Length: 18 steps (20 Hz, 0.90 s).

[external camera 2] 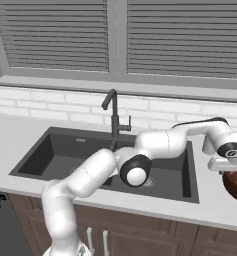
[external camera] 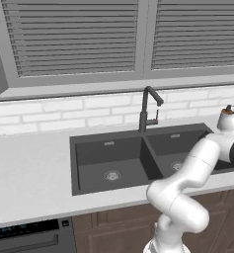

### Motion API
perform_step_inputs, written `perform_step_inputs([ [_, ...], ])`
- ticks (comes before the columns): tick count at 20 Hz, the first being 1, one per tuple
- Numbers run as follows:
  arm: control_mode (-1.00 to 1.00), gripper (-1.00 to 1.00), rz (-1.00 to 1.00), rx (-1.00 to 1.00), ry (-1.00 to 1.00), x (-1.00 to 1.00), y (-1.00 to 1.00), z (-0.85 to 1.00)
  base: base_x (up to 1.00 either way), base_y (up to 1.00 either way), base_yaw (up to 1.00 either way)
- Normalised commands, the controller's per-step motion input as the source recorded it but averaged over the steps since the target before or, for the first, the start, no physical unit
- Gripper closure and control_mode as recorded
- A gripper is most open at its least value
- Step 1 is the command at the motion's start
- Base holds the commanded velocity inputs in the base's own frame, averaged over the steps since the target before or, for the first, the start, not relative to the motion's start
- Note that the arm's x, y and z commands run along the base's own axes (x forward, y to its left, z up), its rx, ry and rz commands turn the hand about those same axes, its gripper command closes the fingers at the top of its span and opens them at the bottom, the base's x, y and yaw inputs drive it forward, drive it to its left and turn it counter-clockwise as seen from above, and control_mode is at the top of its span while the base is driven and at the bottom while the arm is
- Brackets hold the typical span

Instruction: Pick the sweet potato from the sink and place it in the bowl. Then pick the bowl and place it in the microwave. Then close the microwave door and press the start button.

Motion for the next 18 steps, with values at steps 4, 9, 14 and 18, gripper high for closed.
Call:
perform_step_inputs([
  [4,-1.0,1.0,0.01,-0.11,0.0,-0.3,0.34,-0.05,0.0,0.0,0.0],
  [9,-1.0,1.0,0.21,-0.18,-0.17,-0.69,0.76,-0.15,0.0,0.0,0.0],
  [14,-1.0,1.0,0.36,-0.27,-0.19,-0.52,0.97,-0.01,0.0,0.0,0.0],
  [18,-1.0,1.0,0.41,-0.23,-0.08,-0.46,0.72,0.43,0.0,0.0,0.0],
])
